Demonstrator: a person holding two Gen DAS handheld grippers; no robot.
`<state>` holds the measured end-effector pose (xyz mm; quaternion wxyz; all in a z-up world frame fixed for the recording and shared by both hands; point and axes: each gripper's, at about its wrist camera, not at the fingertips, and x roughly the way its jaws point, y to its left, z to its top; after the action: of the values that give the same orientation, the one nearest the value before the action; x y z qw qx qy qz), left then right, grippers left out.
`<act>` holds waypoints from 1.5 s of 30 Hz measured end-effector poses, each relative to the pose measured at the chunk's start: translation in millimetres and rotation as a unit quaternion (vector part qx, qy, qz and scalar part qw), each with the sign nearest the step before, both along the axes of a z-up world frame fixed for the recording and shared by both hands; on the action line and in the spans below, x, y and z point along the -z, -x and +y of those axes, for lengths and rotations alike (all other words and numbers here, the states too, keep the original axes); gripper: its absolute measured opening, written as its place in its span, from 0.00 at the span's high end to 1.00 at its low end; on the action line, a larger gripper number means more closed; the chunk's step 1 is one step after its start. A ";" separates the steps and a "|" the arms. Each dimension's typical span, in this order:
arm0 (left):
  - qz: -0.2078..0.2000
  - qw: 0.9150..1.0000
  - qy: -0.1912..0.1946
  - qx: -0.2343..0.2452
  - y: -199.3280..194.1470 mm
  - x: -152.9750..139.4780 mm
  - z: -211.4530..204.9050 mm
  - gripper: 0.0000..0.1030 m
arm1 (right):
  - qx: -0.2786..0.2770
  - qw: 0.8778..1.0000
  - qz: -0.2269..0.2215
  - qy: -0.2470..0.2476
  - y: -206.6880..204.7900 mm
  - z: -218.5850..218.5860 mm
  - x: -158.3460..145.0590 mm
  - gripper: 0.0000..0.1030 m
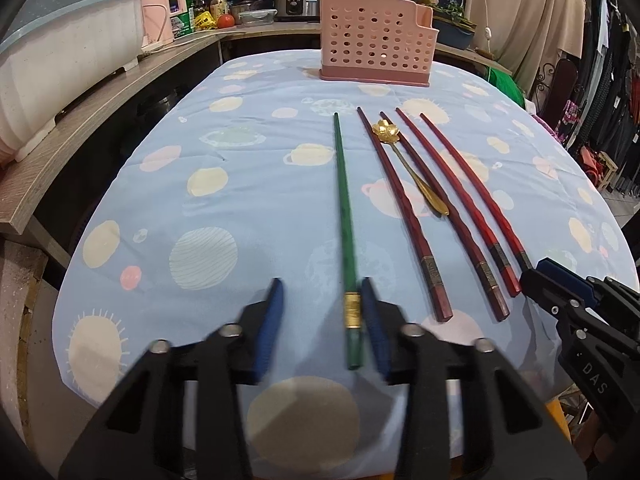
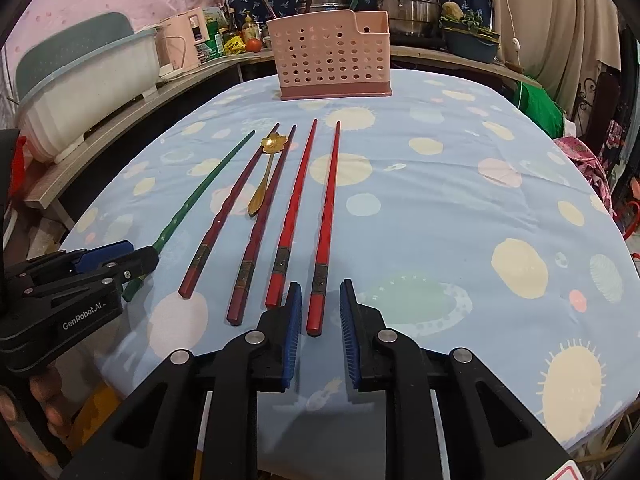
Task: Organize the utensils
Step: 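Bring the left tool around a green chopstick while the right tool approaches a red chopstick, then grasp and lift the green chopstick with the left tool while the right tool lifts the red chopstick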
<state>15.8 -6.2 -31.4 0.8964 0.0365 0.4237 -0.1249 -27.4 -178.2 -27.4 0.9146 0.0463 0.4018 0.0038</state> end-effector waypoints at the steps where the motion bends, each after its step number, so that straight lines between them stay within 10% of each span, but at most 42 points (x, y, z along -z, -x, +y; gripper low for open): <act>1: 0.001 1.000 0.001 0.001 -0.5 -0.4 0.2 0.80 | 0.001 1.000 0.000 0.000 0.0 -0.5 0.0 0.85; 23: 0.028 0.999 0.021 -0.006 -5.2 -22.8 11.5 0.93 | 0.013 0.999 -0.021 -0.023 2.7 -14.7 -39.1 0.93; 45: -0.080 0.994 0.072 -0.022 -99.6 -183.2 11.4 0.93 | 0.048 0.988 -0.141 -0.044 -77.6 -72.6 -180.1 0.93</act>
<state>115.4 5.2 151.9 0.9303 -0.0278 0.3410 -0.1318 50.2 -250.7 152.7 0.9581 0.1050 0.2659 -0.0161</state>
